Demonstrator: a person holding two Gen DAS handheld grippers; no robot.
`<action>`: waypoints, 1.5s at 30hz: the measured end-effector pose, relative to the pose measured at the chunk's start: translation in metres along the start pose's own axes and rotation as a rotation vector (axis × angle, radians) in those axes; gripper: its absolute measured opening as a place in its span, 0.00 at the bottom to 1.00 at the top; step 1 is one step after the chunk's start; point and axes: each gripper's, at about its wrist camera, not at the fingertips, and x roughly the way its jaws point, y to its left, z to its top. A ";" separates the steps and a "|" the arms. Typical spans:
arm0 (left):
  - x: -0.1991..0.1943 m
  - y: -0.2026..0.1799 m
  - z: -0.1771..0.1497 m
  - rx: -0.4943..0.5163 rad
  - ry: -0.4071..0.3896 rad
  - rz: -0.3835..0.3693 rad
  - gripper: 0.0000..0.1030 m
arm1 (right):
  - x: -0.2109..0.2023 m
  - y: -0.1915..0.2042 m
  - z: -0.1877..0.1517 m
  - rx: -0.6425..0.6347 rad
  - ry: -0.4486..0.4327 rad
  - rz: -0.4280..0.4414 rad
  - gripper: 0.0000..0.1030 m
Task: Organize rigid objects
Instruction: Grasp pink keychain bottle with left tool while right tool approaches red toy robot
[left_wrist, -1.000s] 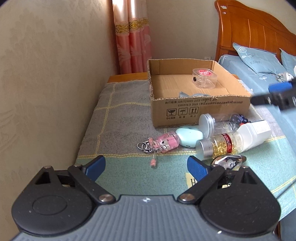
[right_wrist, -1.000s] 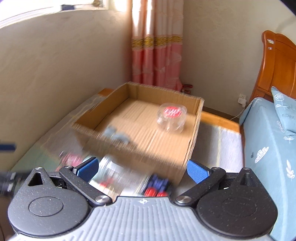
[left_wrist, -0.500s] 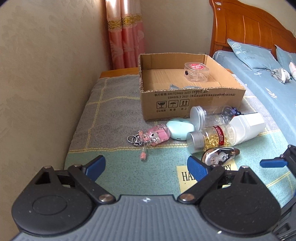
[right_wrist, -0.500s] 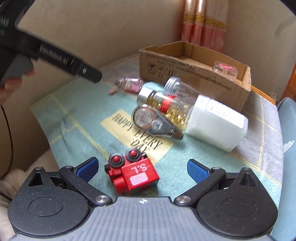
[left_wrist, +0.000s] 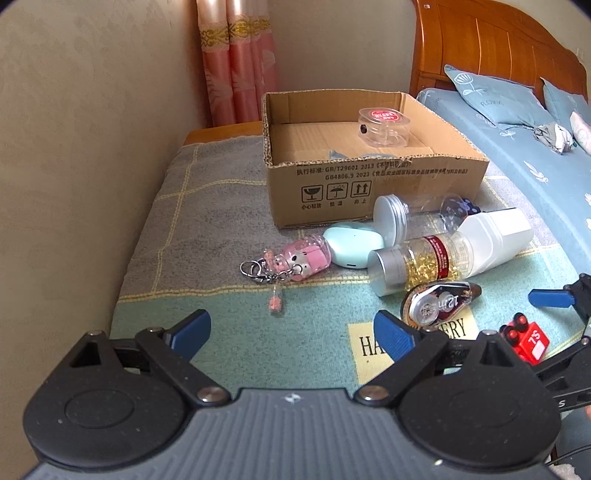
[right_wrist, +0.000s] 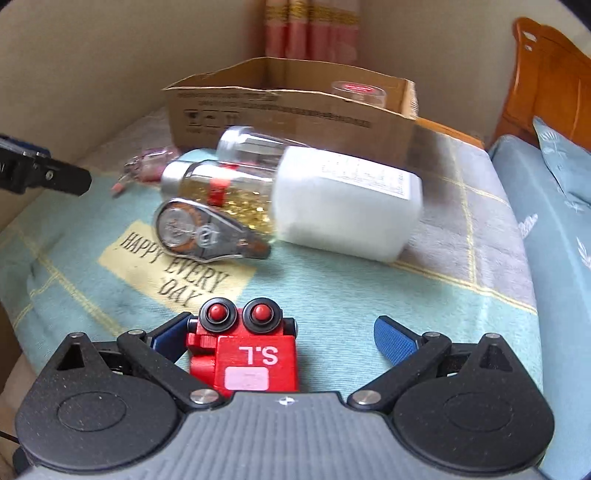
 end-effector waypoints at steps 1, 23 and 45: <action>0.005 0.001 0.001 -0.007 -0.001 0.000 0.92 | 0.000 -0.001 -0.001 -0.001 -0.002 0.000 1.00; 0.078 0.015 0.025 -0.106 -0.056 0.021 0.92 | -0.004 0.005 -0.014 0.041 -0.079 -0.042 1.00; 0.067 0.019 0.012 0.044 -0.132 -0.087 0.66 | -0.004 0.005 -0.016 0.035 -0.099 -0.037 1.00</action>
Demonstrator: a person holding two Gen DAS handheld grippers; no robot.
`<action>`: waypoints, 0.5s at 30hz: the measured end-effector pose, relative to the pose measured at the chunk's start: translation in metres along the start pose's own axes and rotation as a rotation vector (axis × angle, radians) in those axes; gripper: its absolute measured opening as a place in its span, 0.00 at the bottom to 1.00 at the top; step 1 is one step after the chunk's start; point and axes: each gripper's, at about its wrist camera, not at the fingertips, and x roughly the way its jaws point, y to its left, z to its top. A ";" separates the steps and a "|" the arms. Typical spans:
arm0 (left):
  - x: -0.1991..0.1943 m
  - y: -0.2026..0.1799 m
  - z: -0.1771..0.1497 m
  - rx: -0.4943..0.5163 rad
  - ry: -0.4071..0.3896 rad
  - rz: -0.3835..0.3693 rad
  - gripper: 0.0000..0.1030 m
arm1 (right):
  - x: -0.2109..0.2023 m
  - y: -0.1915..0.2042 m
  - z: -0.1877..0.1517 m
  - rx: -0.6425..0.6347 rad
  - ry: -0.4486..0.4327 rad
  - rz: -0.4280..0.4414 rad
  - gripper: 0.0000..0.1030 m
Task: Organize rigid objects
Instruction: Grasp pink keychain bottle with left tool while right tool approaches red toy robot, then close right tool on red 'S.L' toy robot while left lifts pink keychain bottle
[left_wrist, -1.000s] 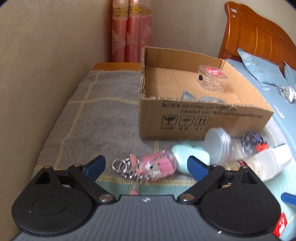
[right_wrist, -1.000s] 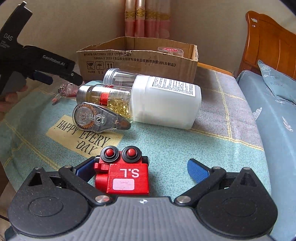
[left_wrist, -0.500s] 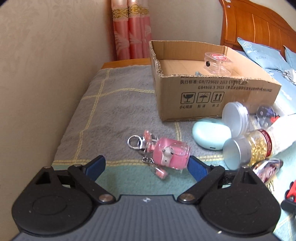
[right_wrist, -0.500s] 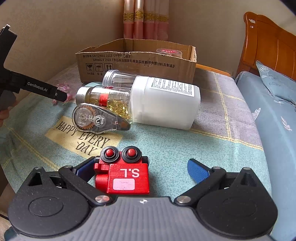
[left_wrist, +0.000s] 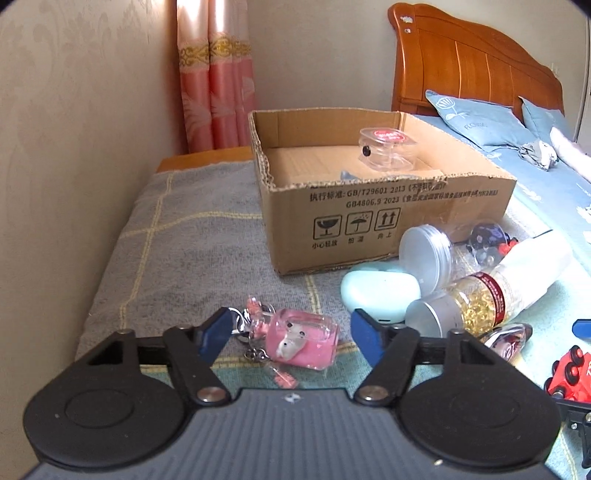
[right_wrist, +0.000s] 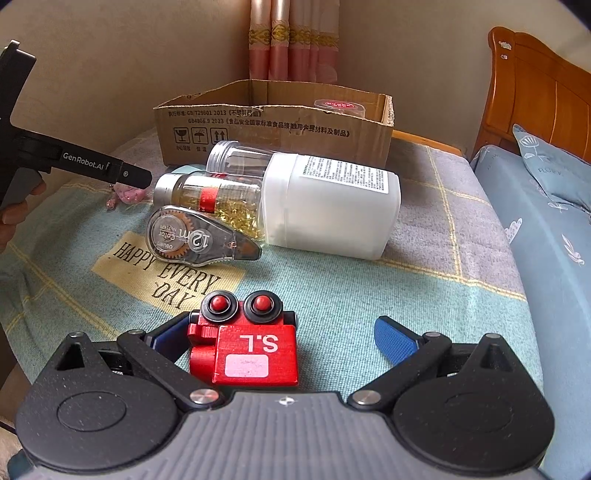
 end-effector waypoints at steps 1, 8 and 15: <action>0.001 0.000 -0.001 0.004 0.001 -0.001 0.65 | 0.000 0.000 0.000 0.000 -0.001 0.000 1.00; 0.002 -0.001 -0.005 -0.001 0.021 -0.019 0.52 | 0.000 0.000 0.000 -0.003 -0.003 0.003 1.00; -0.007 -0.009 -0.012 0.026 0.037 -0.050 0.52 | -0.003 0.000 -0.002 -0.016 0.007 0.016 1.00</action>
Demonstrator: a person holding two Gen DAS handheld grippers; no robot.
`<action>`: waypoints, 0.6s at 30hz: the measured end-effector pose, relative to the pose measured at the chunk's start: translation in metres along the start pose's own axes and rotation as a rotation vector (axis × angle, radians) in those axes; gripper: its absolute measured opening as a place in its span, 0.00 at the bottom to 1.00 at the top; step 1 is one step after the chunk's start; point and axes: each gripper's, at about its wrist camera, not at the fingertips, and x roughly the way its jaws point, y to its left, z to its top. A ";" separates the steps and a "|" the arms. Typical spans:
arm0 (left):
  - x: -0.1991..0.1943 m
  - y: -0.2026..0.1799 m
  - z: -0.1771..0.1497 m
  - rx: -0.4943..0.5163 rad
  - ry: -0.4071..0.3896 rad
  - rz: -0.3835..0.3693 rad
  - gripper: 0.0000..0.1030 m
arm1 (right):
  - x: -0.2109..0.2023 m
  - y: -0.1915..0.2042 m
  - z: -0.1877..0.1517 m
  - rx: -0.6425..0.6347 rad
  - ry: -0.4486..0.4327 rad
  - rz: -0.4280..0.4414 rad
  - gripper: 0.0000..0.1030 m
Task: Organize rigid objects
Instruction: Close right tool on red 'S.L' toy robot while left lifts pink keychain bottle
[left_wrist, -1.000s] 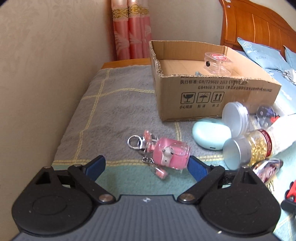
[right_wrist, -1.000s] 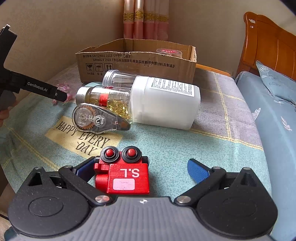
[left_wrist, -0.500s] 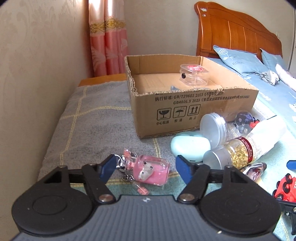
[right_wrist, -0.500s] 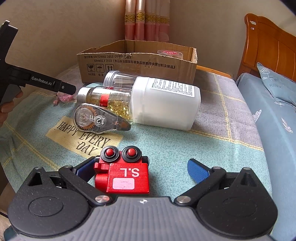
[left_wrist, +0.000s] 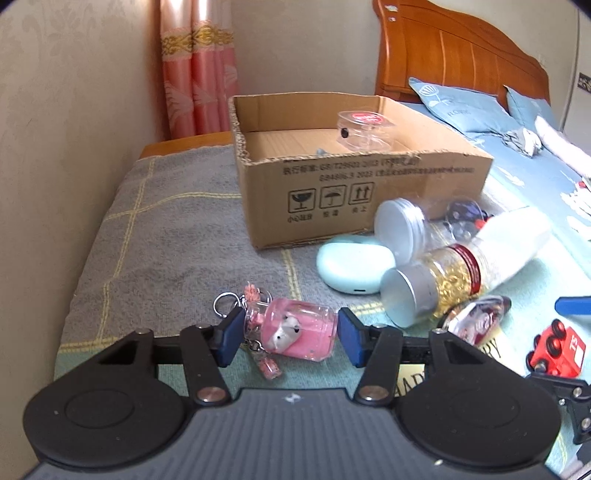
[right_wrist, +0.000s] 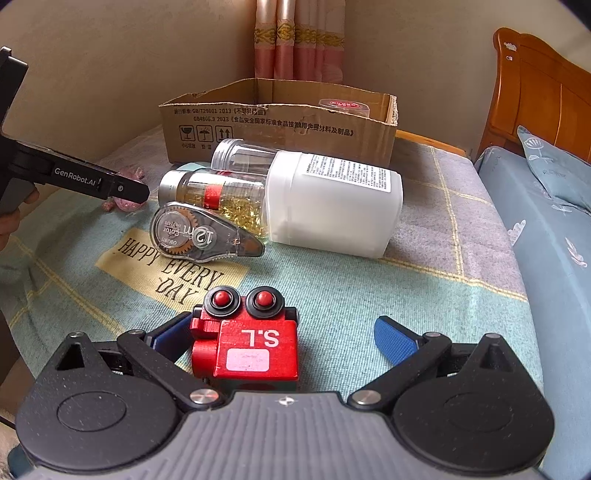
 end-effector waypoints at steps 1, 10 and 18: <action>0.001 0.000 0.000 0.006 0.001 0.001 0.52 | -0.001 0.000 0.000 -0.006 0.007 0.006 1.00; 0.009 -0.001 0.004 0.024 -0.002 0.000 0.52 | -0.007 0.010 -0.001 -0.055 0.046 0.046 1.00; 0.008 -0.001 0.001 0.039 0.007 0.001 0.52 | -0.010 0.017 0.005 -0.097 0.040 0.085 0.79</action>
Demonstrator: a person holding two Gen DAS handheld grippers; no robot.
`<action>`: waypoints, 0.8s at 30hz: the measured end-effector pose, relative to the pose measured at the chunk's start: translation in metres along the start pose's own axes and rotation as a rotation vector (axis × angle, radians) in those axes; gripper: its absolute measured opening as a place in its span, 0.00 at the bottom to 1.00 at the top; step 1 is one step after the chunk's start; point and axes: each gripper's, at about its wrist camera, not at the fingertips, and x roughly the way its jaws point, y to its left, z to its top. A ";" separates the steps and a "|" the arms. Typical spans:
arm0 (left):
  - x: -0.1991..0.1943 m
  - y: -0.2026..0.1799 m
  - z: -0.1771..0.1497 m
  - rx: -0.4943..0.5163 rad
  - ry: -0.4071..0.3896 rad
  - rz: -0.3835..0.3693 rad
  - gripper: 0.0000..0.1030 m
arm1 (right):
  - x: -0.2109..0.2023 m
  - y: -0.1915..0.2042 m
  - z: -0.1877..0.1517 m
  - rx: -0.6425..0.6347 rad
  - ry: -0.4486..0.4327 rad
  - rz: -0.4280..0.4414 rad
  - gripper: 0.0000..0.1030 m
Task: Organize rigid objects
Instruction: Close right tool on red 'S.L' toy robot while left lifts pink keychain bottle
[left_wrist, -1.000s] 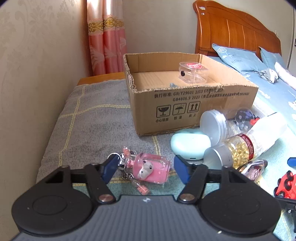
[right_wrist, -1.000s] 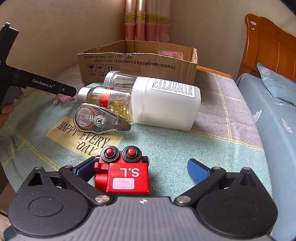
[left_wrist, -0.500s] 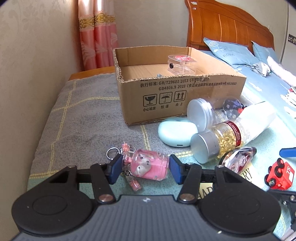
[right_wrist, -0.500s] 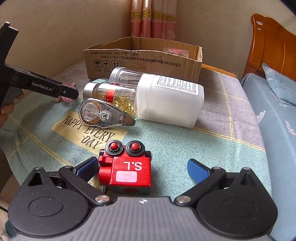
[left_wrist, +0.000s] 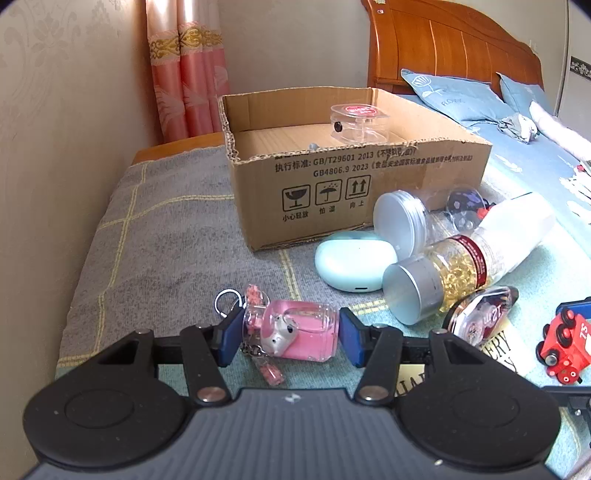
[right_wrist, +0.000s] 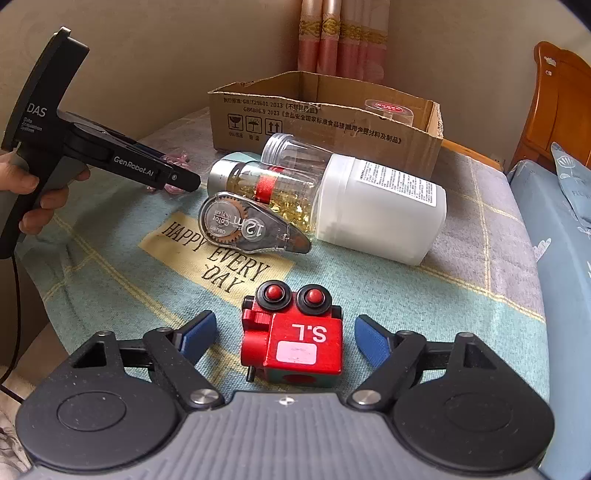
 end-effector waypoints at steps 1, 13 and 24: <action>0.000 0.000 0.000 -0.002 0.001 -0.001 0.52 | -0.001 0.000 0.000 -0.001 0.000 0.004 0.75; -0.018 -0.004 0.007 0.023 0.056 0.001 0.51 | -0.008 0.002 0.009 -0.102 0.030 0.011 0.60; -0.049 -0.017 0.029 0.055 0.069 0.028 0.48 | -0.031 -0.017 0.035 -0.178 0.001 0.052 0.59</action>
